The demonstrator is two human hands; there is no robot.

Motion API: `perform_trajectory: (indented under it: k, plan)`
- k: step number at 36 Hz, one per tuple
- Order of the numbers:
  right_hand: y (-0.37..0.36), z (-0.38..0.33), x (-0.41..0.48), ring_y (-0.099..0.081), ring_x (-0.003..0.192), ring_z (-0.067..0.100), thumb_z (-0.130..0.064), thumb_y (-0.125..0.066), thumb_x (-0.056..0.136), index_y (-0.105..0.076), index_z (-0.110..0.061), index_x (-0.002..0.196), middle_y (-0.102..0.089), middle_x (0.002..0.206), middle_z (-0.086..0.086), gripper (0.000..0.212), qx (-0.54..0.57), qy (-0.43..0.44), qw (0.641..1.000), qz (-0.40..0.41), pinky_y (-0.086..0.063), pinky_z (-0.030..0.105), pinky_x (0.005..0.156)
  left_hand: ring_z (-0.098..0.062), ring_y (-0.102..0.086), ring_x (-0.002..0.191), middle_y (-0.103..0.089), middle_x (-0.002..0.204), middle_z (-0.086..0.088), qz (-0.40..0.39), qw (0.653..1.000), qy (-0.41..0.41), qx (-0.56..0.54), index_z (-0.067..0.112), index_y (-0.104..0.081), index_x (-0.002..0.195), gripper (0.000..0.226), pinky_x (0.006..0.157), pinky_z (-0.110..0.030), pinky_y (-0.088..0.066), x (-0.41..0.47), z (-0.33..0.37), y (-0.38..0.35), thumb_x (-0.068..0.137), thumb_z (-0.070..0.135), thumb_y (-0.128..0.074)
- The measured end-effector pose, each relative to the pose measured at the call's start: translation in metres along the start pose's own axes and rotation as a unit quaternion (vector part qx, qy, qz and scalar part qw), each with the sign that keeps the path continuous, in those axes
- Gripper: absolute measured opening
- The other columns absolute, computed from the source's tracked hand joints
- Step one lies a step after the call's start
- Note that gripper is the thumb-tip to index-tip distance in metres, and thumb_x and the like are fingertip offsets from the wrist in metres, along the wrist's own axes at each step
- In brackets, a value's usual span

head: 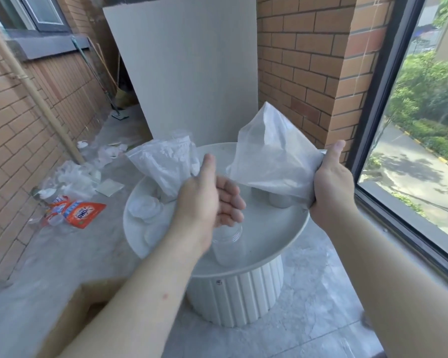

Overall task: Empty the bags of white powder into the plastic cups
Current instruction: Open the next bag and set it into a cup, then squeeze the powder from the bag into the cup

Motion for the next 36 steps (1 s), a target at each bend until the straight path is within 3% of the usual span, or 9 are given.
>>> perform_trajectory:
  k: [3,7,10,13,18,23,27,32,36]
  plan:
    - [0.008,-0.013,0.002,-0.044,0.066,0.020,-0.076,-0.031,0.094,-0.046,-0.022,0.078,-0.040,0.073,0.003,0.059,-0.009,0.042,0.999,0.024,-0.036,0.034,0.059,-0.023,-0.051,0.035,-0.056,0.050,-0.010,0.020,0.997,-0.023,-0.066,0.006,-0.055,0.078,0.037,0.038,-0.020,-0.033,-0.013,-0.026,-0.023,0.103,0.025,-0.035]
    - [0.015,-0.033,0.001,-0.030,0.054,0.018,-0.077,-0.031,0.093,-0.027,-0.026,0.066,-0.025,0.057,-0.006,0.058,-0.093,0.126,0.986,0.050,-0.024,0.031,0.052,-0.026,-0.059,0.045,-0.063,0.068,-0.010,-0.031,0.996,-0.058,-0.054,0.011,-0.056,0.092,0.018,0.044,-0.025,-0.038,-0.030,-0.055,-0.062,0.092,0.000,-0.042]
    - [0.010,-0.039,-0.003,-0.031,0.042,0.011,-0.070,-0.028,0.099,-0.044,-0.026,0.052,-0.028,0.043,-0.015,0.067,-0.105,0.146,0.983,0.029,-0.024,0.027,0.049,-0.024,-0.070,0.065,-0.069,0.089,-0.006,-0.069,0.994,-0.028,-0.075,0.012,-0.058,0.105,0.024,0.060,-0.029,-0.051,-0.031,-0.073,-0.084,0.088,-0.003,-0.051]
    - [0.004,-0.039,-0.007,-0.038,0.043,0.003,-0.063,-0.024,0.103,-0.053,-0.041,0.040,-0.038,0.038,-0.020,0.074,-0.132,0.161,0.978,0.001,-0.031,0.026,0.051,-0.022,-0.074,0.080,-0.068,0.106,-0.008,-0.082,0.988,-0.001,-0.129,0.014,-0.060,0.112,0.031,0.077,-0.031,-0.057,-0.023,-0.084,-0.094,0.087,-0.005,-0.057]
    - [-0.002,-0.037,-0.009,-0.057,0.069,0.009,-0.065,-0.026,0.102,-0.070,-0.024,0.079,-0.061,0.068,-0.013,0.065,-0.166,0.194,0.967,-0.014,-0.046,0.033,0.070,-0.024,-0.071,0.084,-0.072,0.096,-0.012,-0.048,0.966,0.035,-0.253,0.004,-0.068,0.097,0.031,0.092,-0.039,-0.058,-0.007,-0.091,-0.093,0.080,-0.017,-0.053]
    - [-0.013,-0.038,-0.016,-0.048,0.070,0.014,-0.063,-0.024,0.103,-0.061,0.001,0.097,-0.050,0.074,0.001,0.075,-0.204,0.255,0.945,-0.025,-0.038,0.035,0.066,-0.027,-0.071,0.092,-0.074,0.098,-0.016,-0.068,0.948,0.052,-0.307,-0.002,-0.071,0.101,0.041,0.090,-0.033,-0.058,-0.001,-0.092,-0.100,0.080,-0.023,-0.044]
    - [-0.017,-0.039,-0.022,-0.040,0.063,0.009,-0.056,-0.026,0.106,-0.047,-0.001,0.083,-0.041,0.067,-0.007,0.063,-0.234,0.280,0.931,-0.012,-0.032,0.023,0.058,-0.023,-0.072,0.090,-0.073,0.100,-0.015,-0.052,0.939,0.070,-0.333,0.000,-0.071,0.103,0.041,0.092,-0.034,-0.057,0.003,-0.100,-0.097,0.081,-0.023,-0.046]
    - [-0.018,-0.035,-0.023,-0.042,0.063,0.005,-0.057,-0.027,0.105,-0.050,0.000,0.089,-0.045,0.069,-0.008,0.064,-0.247,0.277,0.928,-0.015,-0.032,0.013,0.054,-0.025,-0.069,0.091,-0.072,0.098,-0.016,-0.030,0.931,0.082,-0.355,0.001,-0.074,0.095,0.035,0.096,-0.039,-0.055,0.008,-0.108,-0.092,0.080,-0.021,-0.051]
    - [-0.018,-0.034,-0.024,-0.045,0.062,-0.002,-0.055,-0.028,0.106,-0.047,-0.015,0.077,-0.045,0.069,-0.011,0.053,-0.248,0.272,0.930,-0.021,-0.033,0.012,0.055,-0.024,-0.071,0.089,-0.073,0.096,-0.015,-0.034,0.931,0.080,-0.355,0.002,-0.074,0.093,0.035,0.096,-0.039,-0.055,0.005,-0.108,-0.098,0.080,-0.021,-0.050]
Point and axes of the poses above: each hand's wrist, its own x-axis towards the middle knuckle, its own y-axis out of the back of the hand, z = x × y, the point moved 10 cm from there along x, towards the middle knuckle
